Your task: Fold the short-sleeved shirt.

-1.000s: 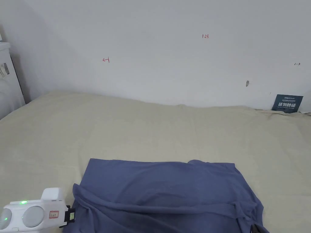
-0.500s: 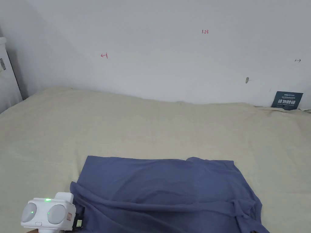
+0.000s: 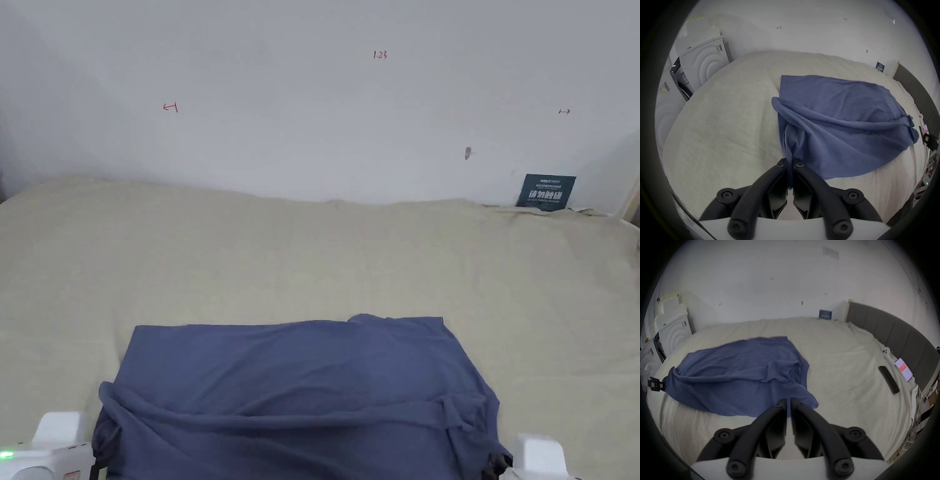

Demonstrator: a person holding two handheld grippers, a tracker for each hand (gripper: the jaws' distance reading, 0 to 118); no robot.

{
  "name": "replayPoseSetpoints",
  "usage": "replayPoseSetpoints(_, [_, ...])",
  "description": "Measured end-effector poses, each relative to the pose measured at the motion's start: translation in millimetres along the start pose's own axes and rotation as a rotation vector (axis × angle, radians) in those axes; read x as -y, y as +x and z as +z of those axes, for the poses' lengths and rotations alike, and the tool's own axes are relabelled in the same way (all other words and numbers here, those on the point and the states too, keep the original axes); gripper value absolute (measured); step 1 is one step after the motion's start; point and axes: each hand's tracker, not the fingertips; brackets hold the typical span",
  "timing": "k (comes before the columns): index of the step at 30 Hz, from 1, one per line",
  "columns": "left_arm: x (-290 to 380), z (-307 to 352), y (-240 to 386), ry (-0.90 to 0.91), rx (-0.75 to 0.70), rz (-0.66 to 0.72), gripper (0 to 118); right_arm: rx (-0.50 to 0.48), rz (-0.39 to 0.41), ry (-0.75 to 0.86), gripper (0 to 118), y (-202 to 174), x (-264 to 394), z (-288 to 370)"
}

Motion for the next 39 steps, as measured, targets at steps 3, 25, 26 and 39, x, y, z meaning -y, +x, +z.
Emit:
replayPoseSetpoints(3, [1,0,-1,0.008,0.007,-0.006,1,-0.027,-0.045,-0.081,68,9,-10,-28])
replayPoseSetpoints(25, [-6,29,-22,0.127,0.054,0.047,1,-0.068,-0.031,-0.048,4,14,-16,-3])
replayPoseSetpoints(26, [-5,34,-26,0.134,0.061,0.053,1,-0.068,-0.034,-0.029,4,15,-15,7])
replayPoseSetpoints(39, [97,63,-57,0.054,0.072,0.142,1,0.009,0.011,-0.114,4,2,83,95])
